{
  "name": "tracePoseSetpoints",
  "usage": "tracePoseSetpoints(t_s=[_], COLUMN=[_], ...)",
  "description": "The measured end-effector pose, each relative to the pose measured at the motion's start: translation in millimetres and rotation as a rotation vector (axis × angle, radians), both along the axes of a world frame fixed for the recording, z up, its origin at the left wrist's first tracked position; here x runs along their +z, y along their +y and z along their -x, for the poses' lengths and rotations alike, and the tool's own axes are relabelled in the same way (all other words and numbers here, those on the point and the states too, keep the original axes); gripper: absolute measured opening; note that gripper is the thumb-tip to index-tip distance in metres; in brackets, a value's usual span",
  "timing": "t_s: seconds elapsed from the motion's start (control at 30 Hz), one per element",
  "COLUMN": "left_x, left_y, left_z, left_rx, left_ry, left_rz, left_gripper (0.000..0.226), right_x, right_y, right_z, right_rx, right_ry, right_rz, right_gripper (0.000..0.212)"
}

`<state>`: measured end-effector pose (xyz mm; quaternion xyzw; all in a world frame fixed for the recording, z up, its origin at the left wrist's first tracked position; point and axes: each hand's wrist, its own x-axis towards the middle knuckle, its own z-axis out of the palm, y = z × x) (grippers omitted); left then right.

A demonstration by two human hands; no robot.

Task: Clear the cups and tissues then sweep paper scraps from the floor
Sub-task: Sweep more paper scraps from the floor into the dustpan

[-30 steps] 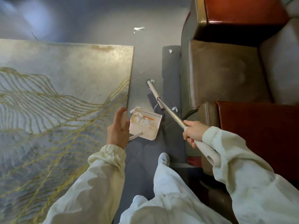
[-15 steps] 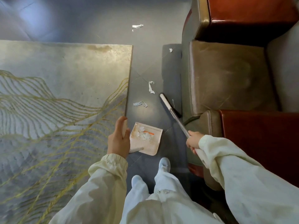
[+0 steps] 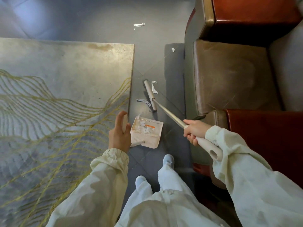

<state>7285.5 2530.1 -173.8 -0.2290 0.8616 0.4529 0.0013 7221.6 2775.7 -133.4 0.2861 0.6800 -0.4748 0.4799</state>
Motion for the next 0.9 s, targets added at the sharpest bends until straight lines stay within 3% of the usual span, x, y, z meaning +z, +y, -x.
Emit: tracePoseSetpoints(t_s=[0.2,0.4,0.5,0.9], left_x=[0.4,-7.1,-11.0,-14.9], left_y=[-11.3,-19.1,-25.3,-35.7], left_z=[21.6,29.7,43.5,63.0], left_rx=[0.072,0.152,0.17,0.229], left_ry=[0.022,0.017,0.011,0.015], left_rz=[0.009,0.02,0.019,0.003], left_gripper=[0.04,0.047,0.046,0.04], right_x=[-21.0,-60.5,-76.1,-59.9], right_y=[-13.9,-20.7,-29.2,-47.6], right_z=[76.6,166.0,188.7,87.5], right_rx=[0.185,0.373,0.507,0.778], right_ry=[0.132,0.176,0.175,-0.047], right_rz=[-0.18,-0.288,-0.314,-0.194], right_gripper=[0.067,0.05,0.053,0.063])
